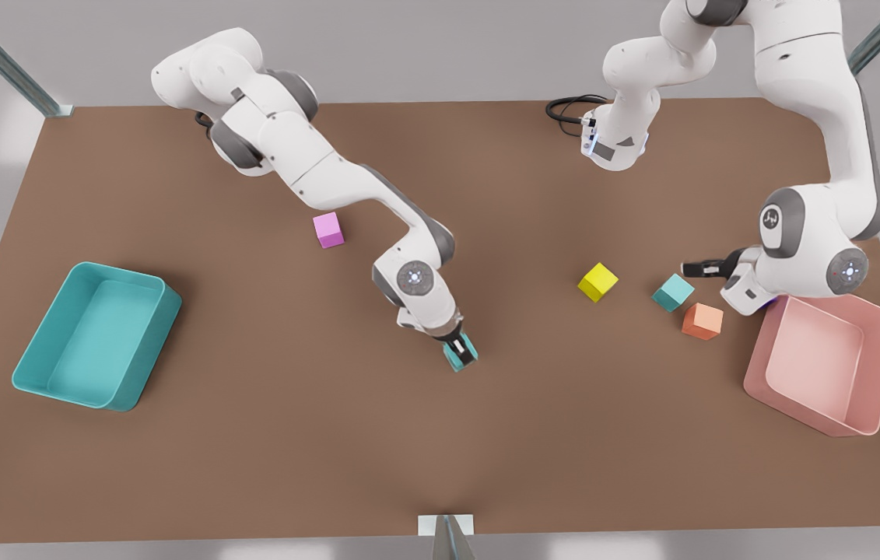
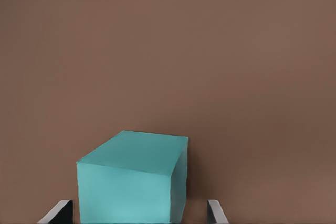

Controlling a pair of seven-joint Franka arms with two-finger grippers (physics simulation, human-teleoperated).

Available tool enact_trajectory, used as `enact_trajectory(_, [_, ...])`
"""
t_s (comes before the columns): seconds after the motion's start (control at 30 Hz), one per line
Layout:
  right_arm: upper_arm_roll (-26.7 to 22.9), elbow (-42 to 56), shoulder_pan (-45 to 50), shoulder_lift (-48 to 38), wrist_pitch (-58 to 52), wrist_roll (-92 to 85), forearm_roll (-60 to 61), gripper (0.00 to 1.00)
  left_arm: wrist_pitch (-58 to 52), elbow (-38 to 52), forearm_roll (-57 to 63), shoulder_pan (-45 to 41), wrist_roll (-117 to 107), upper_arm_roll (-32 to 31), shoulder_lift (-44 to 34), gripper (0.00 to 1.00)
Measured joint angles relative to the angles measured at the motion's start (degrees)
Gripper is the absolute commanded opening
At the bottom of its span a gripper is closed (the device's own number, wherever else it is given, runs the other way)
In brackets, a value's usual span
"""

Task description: Stack the two blue cubes on top of each other

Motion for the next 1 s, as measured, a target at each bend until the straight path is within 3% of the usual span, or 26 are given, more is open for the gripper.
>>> enact_trajectory(0.07, [-0.37,0.46,-0.07,-1.22,0.37,1.3,-0.09,1.0,4.44,-3.86,-0.11,0.09,-4.41,1.33,-0.69,1.0])
enact_trajectory(0.17, [-0.45,-0.18,-4.37,-10.88,-1.02,2.88,0.05,1.0,9.77,-7.24,-0.95,0.35,-10.61,2.68,-0.96,1.0])
enact_trajectory(0.23, [0.67,0.1,-14.18,-18.02,-8.97,0.97,2.13,1.0,12.43,-8.49,-1.46,0.18,-14.38,2.83,-1.03,1.0])
enact_trajectory(0.33, [-1.17,-0.37,-31.28,-19.85,-21.37,-10.67,1.95,1.0,17.27,-12.66,-1.99,0.03,-19.88,2.87,-1.77,1.0])
enact_trajectory(0.4, [-1.49,0.38,-35.59,-23.08,-27.31,-21.43,-0.21,1.0,19.68,-13.54,-2.17,0.06,-23.2,2.97,-1.73,1.0])
enact_trajectory(0.5, [-1.26,-2.94,-33.53,-32.78,-36.37,-34.29,-3.73,1.0,23.42,-15.43,-2.36,0.06,-27.66,3.07,-1.35,1.0])
enact_trajectory(0.73, [-0.55,-0.63,-30.67,-39.24,-52.14,-55.76,-9.69,1.0,27.93,-17.16,-3.69,-0.96,-35.51,3.12,0.59,1.0])
enact_trajectory(1.0, [0.16,0.74,-29.86,-36.61,-63.56,-73.87,-8.52,1.0,29.45,-17.18,-4.34,-0.96,-34.57,3.14,2.37,1.0])
